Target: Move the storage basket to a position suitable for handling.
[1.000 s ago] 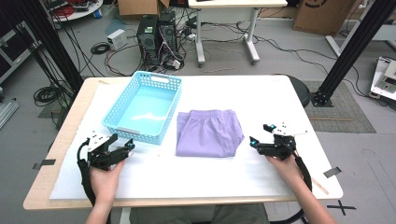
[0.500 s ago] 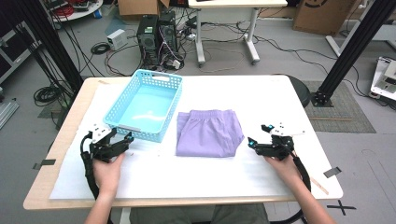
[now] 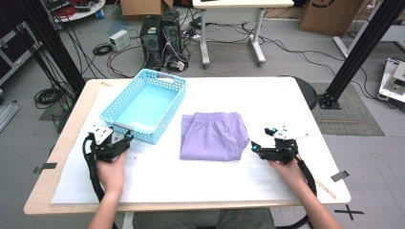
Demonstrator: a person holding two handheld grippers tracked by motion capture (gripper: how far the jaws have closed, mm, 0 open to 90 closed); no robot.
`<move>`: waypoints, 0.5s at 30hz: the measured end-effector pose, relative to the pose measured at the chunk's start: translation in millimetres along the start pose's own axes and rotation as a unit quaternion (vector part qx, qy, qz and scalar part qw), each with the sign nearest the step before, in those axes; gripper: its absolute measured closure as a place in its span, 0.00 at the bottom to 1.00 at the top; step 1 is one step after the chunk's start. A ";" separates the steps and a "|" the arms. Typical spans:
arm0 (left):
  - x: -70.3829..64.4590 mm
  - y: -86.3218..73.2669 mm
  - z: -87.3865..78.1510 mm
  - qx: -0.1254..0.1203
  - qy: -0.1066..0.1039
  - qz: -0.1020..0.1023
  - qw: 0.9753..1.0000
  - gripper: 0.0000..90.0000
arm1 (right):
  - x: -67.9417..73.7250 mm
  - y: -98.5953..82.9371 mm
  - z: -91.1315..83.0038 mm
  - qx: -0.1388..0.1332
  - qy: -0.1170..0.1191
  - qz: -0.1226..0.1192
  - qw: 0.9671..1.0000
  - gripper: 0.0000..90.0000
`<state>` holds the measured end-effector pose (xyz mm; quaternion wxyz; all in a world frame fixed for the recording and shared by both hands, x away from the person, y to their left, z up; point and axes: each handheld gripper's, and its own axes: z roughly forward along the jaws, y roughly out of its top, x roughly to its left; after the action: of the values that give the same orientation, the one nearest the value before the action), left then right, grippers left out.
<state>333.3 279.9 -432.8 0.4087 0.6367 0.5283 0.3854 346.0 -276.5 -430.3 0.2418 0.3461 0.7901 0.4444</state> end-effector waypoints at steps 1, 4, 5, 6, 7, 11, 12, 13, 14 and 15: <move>4.8 0.1 0.2 0.003 0.007 0.000 1.000 0.37 | 0.4 0.1 0.6 0.000 0.001 0.000 1.000 0.26; 13.3 -1.0 1.5 0.005 0.018 -0.008 1.000 0.38 | 1.1 0.5 0.9 0.001 0.001 -0.004 1.000 0.26; 16.4 -2.2 1.9 0.008 0.020 -0.016 1.000 0.38 | 1.7 1.1 1.2 0.000 0.002 -0.006 1.000 0.26; 19.4 -3.6 1.6 0.011 0.019 -0.021 1.000 0.38 | 1.7 1.1 1.2 0.000 0.002 -0.006 1.000 0.26; 21.6 -5.0 0.3 0.006 0.016 -0.028 0.999 0.38 | 2.5 1.5 1.8 0.000 0.003 -0.005 1.000 0.26; 10.6 -8.0 -14.8 -0.010 -0.034 -0.030 0.999 0.38 | 3.8 1.8 3.1 0.004 0.004 -0.007 1.000 0.26; 10.6 -8.0 -14.8 -0.010 -0.034 -0.030 0.999 0.38 | 4.3 2.0 3.4 0.005 0.005 -0.005 1.000 0.26; -1.6 -8.7 -17.5 -0.008 -0.066 -0.021 0.998 0.38 | 4.4 2.3 4.0 0.004 0.004 -0.007 1.000 0.26; -9.1 -9.0 -17.4 -0.006 -0.078 -0.016 0.997 0.38 | 4.2 2.3 4.3 0.004 0.005 -0.010 1.000 0.26; -16.2 -9.1 -16.6 -0.004 -0.088 -0.014 0.996 0.38 | 5.0 2.6 4.3 0.005 0.006 -0.007 1.000 0.26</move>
<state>312.4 266.7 -436.1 0.4615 0.6595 0.4971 0.3240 346.6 -269.4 -430.5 0.2390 0.3389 0.7960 0.4408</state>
